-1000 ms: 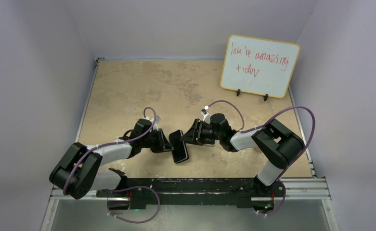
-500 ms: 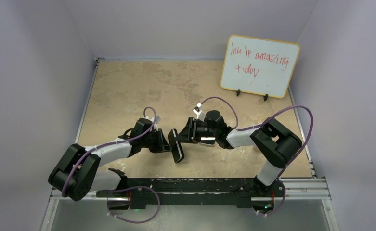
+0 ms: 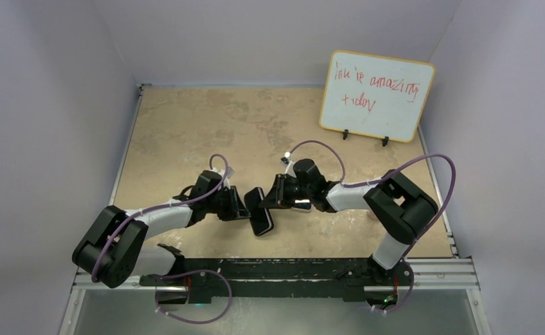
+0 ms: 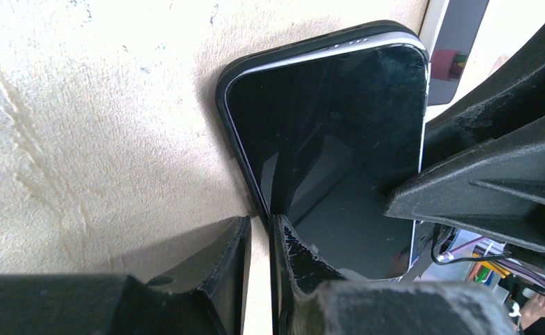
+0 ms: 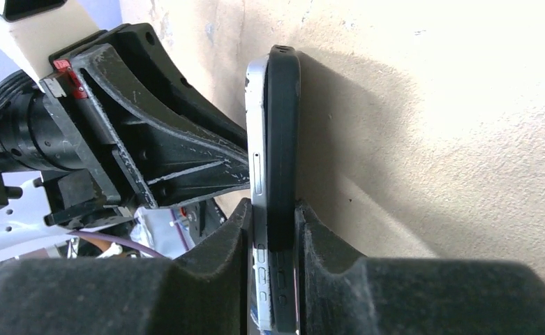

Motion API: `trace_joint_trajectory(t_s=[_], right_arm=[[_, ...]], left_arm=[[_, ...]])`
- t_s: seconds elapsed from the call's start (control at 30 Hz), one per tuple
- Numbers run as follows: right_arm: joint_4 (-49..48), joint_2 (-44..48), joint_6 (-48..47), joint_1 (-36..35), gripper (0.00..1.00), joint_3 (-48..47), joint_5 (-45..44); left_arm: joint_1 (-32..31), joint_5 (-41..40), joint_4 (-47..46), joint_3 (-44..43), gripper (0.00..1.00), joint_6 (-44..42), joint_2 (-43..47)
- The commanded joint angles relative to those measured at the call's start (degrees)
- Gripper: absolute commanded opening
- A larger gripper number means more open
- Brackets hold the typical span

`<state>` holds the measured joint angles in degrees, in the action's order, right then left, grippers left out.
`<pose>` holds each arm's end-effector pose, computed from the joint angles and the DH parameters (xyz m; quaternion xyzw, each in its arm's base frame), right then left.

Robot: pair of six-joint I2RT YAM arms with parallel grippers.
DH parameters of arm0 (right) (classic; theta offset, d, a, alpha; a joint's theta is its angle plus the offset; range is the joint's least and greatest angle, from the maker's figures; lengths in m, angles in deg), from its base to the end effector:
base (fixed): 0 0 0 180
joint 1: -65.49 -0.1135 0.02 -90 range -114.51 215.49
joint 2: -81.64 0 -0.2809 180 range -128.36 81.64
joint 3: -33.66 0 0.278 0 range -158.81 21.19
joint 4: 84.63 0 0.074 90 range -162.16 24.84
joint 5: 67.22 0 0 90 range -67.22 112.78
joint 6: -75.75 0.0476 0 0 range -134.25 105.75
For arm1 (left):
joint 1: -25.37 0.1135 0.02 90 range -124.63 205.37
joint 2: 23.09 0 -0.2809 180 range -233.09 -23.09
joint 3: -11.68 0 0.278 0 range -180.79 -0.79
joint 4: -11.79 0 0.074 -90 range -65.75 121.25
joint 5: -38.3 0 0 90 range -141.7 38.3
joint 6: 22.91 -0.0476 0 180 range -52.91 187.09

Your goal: Put the phone into the phone case

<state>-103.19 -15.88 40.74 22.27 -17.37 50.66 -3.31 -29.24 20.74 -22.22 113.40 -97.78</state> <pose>0.2403 0.2564 0.1360 -0.0383 0.8400 0.5134 0.1715 0.1953 -0.1276 0.1128 -0.0749 0.9203 -0.3505 0.1565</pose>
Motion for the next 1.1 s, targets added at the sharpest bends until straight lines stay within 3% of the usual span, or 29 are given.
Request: trace_joint_trajectory(t_s=[0.0,0.1,0.3,0.4,0.47,0.5,0.63,0.7,0.87,1.07], right_arm=[[2.22,0.97,-1.91,-0.91,0.15,-2.37,-0.79],[2.65,0.92,-2.12,-0.91,0.0,-2.31,-1.33],[6.49,1.25,-3.68,-1.47,0.0,-3.82,-3.26],[8.32,1.45,-4.0,-1.47,0.2,-4.53,-3.98],[8.95,1.45,-4.05,-1.47,0.24,-4.71,-4.5],[9.23,1.41,-4.19,-1.45,0.22,-4.82,-4.64],[9.48,2.11,-4.48,-1.44,0.0,-4.56,-4.49],[9.36,4.57,-3.81,-1.49,0.0,-3.42,-4.67],[8.85,14.32,-2.45,-0.09,0.0,-0.98,-6.38],[5.08,26.47,1.55,1.94,0.0,3.86,-7.2]], left_arm=[[-0.48,-1.17,-2.11,-1.25,0.19,-0.77,-1.36],[-0.48,-1.23,-2.12,-1.25,0.19,-0.8,-1.39],[-0.42,-1.34,-2.03,-1.25,0.19,-0.93,-1.59],[-0.47,-1.28,-2.07,-1.29,0.19,-0.93,-1.59],[-0.49,-1.13,-1.99,-1.33,0.2,-0.94,-1.51],[-0.49,-1.04,-1.98,-1.33,0.2,-0.87,-1.46],[-0.48,-0.37,-0.98,-1.73,0.23,-0.92,-0.27],[-0.42,-0.16,1.4,-3.03,0.32,-1.47,1.25],[0.49,4.71,3.08,-5.08,0.67,0.33,9.7],[1.27,10.08,-0.48,-5.07,0.78,4.82,18.42]])
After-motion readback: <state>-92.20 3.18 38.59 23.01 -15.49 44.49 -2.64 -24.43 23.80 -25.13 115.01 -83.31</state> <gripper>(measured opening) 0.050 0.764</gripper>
